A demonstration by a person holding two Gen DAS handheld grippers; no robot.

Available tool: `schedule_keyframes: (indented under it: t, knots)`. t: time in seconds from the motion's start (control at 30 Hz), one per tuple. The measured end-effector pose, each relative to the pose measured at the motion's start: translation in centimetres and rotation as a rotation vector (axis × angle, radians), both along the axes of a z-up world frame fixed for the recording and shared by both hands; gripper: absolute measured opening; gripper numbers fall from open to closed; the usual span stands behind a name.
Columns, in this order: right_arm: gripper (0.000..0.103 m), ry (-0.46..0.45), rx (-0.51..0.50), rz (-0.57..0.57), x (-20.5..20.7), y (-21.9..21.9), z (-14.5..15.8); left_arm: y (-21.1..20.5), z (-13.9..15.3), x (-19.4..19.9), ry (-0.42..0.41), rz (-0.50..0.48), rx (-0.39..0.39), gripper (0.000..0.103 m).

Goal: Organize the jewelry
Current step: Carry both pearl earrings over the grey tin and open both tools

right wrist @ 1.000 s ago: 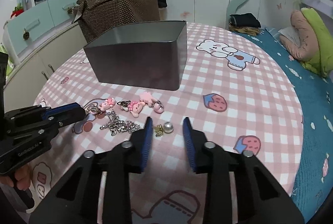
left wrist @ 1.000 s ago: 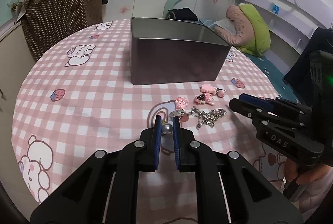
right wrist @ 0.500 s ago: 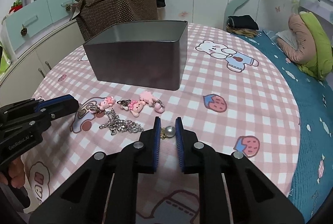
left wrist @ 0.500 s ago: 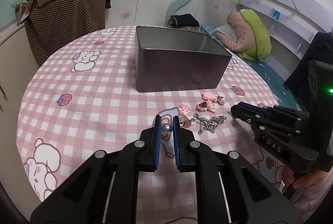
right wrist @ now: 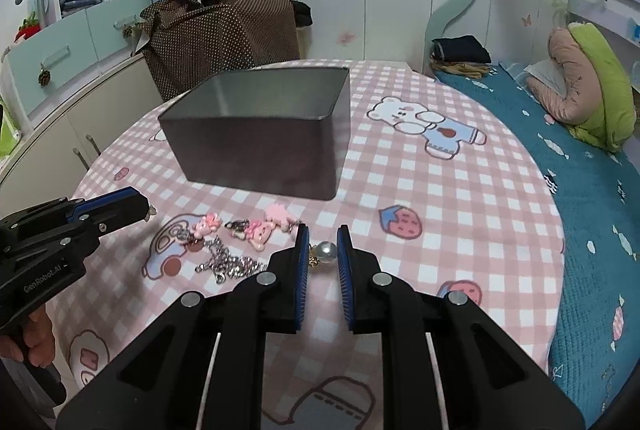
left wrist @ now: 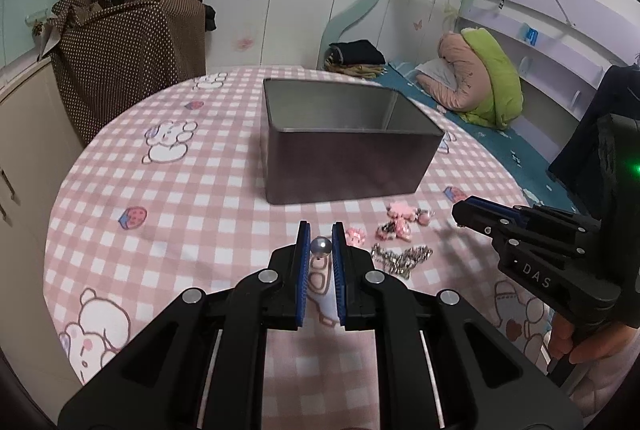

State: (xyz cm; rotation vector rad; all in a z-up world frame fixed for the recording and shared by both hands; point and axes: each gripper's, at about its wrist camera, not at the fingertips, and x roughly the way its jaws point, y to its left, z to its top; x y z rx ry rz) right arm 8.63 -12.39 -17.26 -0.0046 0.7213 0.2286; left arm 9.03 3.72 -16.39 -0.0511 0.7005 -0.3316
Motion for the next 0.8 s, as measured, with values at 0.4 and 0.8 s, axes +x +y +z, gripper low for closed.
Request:
schedule_keyframes:
  t: [0.4, 0.8]
  knots:
    - [0.014, -0.112, -0.009, 0.006, 1.6, 0.5, 3.3, -0.7, 2.9, 1.6, -0.085, -0.017, -0.006, 0.011]
    - [0.014, -0.182, -0.032, 0.023, 4.3, 2.0, 4.8, -1.8, 4.7, 4.7, -0.136, -0.031, -0.021, 0.011]
